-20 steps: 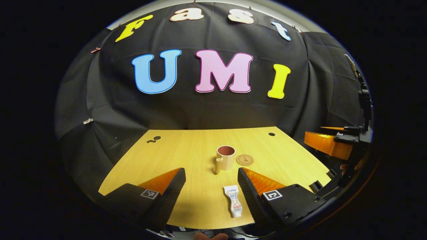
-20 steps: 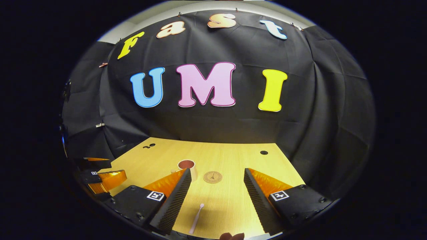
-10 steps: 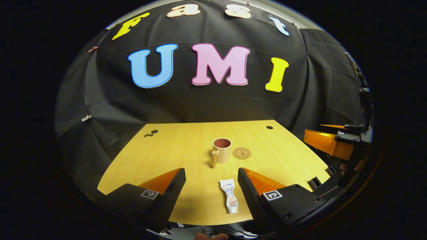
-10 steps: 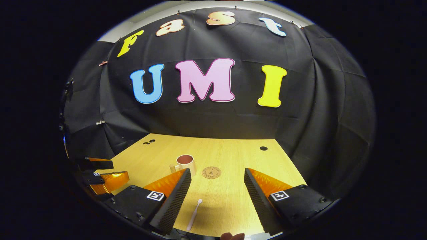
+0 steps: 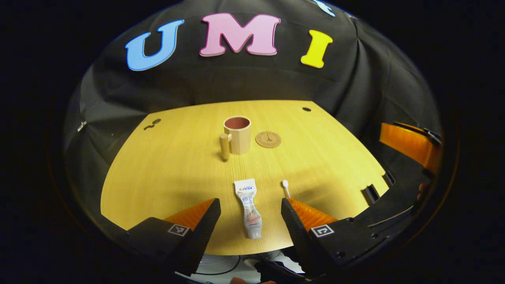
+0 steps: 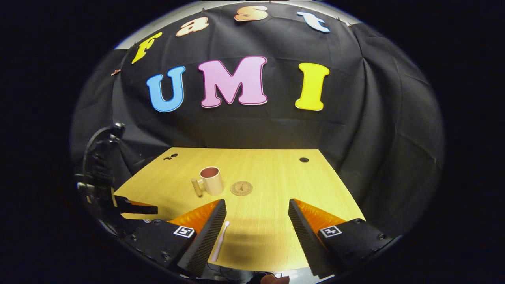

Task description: Put the toothbrush and toothpaste on the desktop into the cup, then pick up the cup and place it on the coaster on the desktop.

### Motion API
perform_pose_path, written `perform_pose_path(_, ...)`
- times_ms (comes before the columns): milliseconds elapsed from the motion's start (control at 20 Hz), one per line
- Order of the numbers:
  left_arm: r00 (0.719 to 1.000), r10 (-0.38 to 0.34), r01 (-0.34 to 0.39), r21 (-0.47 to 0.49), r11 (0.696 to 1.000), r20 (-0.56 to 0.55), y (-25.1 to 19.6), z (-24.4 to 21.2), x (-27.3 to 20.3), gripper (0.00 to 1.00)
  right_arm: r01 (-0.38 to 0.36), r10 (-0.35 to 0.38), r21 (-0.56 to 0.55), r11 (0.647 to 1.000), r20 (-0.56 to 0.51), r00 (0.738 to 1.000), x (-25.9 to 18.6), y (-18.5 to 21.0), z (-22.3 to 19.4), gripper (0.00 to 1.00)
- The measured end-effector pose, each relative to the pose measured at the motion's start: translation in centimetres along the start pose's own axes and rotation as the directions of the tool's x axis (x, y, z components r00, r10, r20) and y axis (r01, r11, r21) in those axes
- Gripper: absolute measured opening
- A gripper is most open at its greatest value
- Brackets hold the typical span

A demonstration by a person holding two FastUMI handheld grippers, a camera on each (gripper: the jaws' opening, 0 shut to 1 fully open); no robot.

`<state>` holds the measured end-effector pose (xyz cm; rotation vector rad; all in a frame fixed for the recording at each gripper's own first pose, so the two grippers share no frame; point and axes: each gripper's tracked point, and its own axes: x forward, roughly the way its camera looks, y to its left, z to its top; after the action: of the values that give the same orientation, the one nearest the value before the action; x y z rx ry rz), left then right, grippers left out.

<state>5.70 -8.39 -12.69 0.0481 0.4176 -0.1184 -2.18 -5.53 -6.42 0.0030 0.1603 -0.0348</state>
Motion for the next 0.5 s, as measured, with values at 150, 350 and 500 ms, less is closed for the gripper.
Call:
perform_pose_path(150,0.998,0.005,-0.005,0.008,1.000,-0.066,-0.6,-0.6,2.9,0.93,0.016,-0.015,0.008,1.000,-0.025,1.000,-0.1,-1.6,-1.0,0.98)
perform_pose_path(350,0.987,0.072,-0.073,-0.002,0.997,-0.145,0.1,-1.6,6.1,0.89,0.016,-0.014,0.024,1.000,-0.065,0.998,0.7,-2.7,-2.1,0.98)
perform_pose_path(500,0.972,0.115,-0.122,-0.021,0.992,-0.204,0.7,-2.3,7.8,0.85,-0.001,0.004,0.037,0.999,-0.083,0.997,1.3,-3.3,-2.5,0.98)
